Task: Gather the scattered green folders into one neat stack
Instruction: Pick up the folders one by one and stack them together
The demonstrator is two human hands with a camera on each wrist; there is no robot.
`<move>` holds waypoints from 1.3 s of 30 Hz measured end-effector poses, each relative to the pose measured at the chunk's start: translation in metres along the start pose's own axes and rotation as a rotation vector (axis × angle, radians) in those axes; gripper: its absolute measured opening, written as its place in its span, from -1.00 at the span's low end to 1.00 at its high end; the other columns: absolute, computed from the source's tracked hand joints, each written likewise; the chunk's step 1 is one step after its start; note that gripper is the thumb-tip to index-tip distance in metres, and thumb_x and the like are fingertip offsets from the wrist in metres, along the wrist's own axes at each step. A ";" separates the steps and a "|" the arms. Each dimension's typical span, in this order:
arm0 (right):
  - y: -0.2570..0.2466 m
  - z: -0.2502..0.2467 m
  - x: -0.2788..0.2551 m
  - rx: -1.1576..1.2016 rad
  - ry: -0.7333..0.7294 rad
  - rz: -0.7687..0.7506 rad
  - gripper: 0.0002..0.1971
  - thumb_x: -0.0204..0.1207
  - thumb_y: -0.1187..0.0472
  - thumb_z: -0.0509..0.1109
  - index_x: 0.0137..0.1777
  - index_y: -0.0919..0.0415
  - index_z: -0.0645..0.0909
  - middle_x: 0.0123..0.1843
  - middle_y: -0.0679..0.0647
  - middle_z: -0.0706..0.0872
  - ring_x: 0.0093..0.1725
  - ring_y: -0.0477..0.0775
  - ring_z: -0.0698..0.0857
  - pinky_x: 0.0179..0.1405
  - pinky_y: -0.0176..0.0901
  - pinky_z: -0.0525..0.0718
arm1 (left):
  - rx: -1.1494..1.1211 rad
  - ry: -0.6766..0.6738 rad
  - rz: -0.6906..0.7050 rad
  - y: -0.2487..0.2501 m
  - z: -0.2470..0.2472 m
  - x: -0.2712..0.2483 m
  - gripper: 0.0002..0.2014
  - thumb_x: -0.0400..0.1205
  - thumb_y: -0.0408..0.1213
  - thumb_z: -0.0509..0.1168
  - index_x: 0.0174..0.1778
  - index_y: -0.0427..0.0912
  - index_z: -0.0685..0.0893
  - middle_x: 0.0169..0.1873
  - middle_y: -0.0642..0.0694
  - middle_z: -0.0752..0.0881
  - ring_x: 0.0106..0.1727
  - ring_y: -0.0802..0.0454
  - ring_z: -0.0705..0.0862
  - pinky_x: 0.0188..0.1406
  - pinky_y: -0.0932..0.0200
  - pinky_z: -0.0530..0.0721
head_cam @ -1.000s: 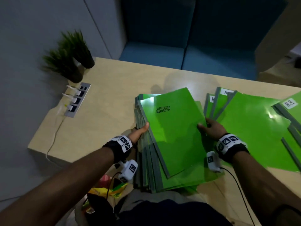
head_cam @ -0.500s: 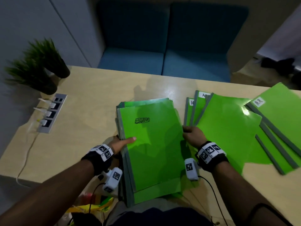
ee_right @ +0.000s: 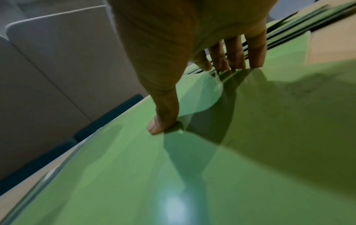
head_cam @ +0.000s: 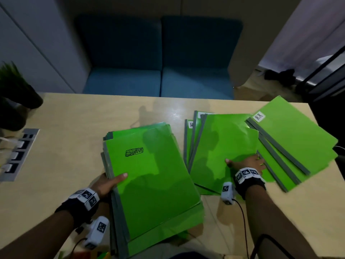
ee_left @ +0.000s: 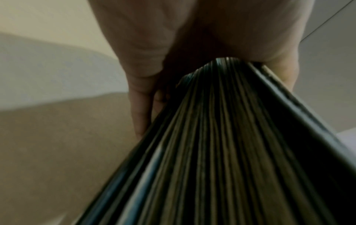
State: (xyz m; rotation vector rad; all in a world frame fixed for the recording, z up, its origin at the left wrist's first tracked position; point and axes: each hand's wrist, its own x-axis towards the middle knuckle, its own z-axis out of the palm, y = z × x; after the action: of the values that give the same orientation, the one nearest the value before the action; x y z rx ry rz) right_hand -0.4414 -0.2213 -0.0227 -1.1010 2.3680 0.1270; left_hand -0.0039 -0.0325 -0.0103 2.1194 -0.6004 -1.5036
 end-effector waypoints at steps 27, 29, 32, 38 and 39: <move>0.027 -0.069 0.050 -0.037 -0.021 -0.370 -0.22 0.50 -0.10 0.47 0.46 0.41 0.20 0.18 0.45 0.69 0.20 0.45 0.66 0.15 0.18 0.67 | -0.186 0.073 -0.176 0.012 0.020 -0.009 -0.09 0.49 0.02 0.39 0.70 -0.06 0.06 0.67 -0.24 0.16 0.65 -0.34 0.16 0.53 -0.49 0.10; 0.019 -0.068 0.041 0.040 -0.096 -0.382 -0.24 0.50 0.02 0.52 0.50 0.40 0.21 0.32 0.44 0.63 0.30 0.42 0.63 0.21 0.11 0.60 | -0.169 0.083 -0.179 0.014 0.020 -0.012 -0.11 0.51 0.01 0.38 0.69 -0.03 0.07 0.66 -0.23 0.18 0.64 -0.34 0.18 0.51 -0.49 0.13; 0.017 -0.086 0.064 0.195 -0.064 -0.355 -0.22 0.43 0.14 0.60 0.56 0.30 0.30 0.43 0.37 0.58 0.38 0.39 0.59 0.33 0.13 0.57 | -0.113 0.075 -0.178 0.013 0.018 -0.015 0.20 0.14 0.24 0.52 0.68 0.02 0.12 0.64 -0.24 0.25 0.61 -0.36 0.24 0.51 -0.48 0.18; 0.039 -0.097 0.108 -0.031 0.084 -0.172 -0.19 0.37 -0.09 0.59 0.55 0.21 0.38 0.55 0.34 0.36 0.53 0.43 0.34 0.48 0.35 0.42 | -0.071 0.083 -0.169 0.017 0.019 -0.021 0.47 -0.18 0.39 0.59 0.68 0.01 0.13 0.65 -0.23 0.22 0.62 -0.35 0.23 0.45 -0.52 0.21; 0.043 -0.091 0.107 -0.041 0.071 -0.162 -0.18 0.37 -0.10 0.59 0.55 0.23 0.38 0.54 0.34 0.36 0.53 0.44 0.35 0.47 0.34 0.43 | -0.079 0.096 -0.158 0.018 0.019 -0.025 0.31 0.00 0.31 0.56 0.68 0.02 0.14 0.65 -0.22 0.23 0.62 -0.35 0.23 0.45 -0.54 0.22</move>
State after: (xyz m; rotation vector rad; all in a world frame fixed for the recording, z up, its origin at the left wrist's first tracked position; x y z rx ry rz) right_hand -0.5686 -0.2931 -0.0026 -1.3319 2.3357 0.0799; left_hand -0.0311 -0.0345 0.0135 2.2065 -0.3404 -1.4716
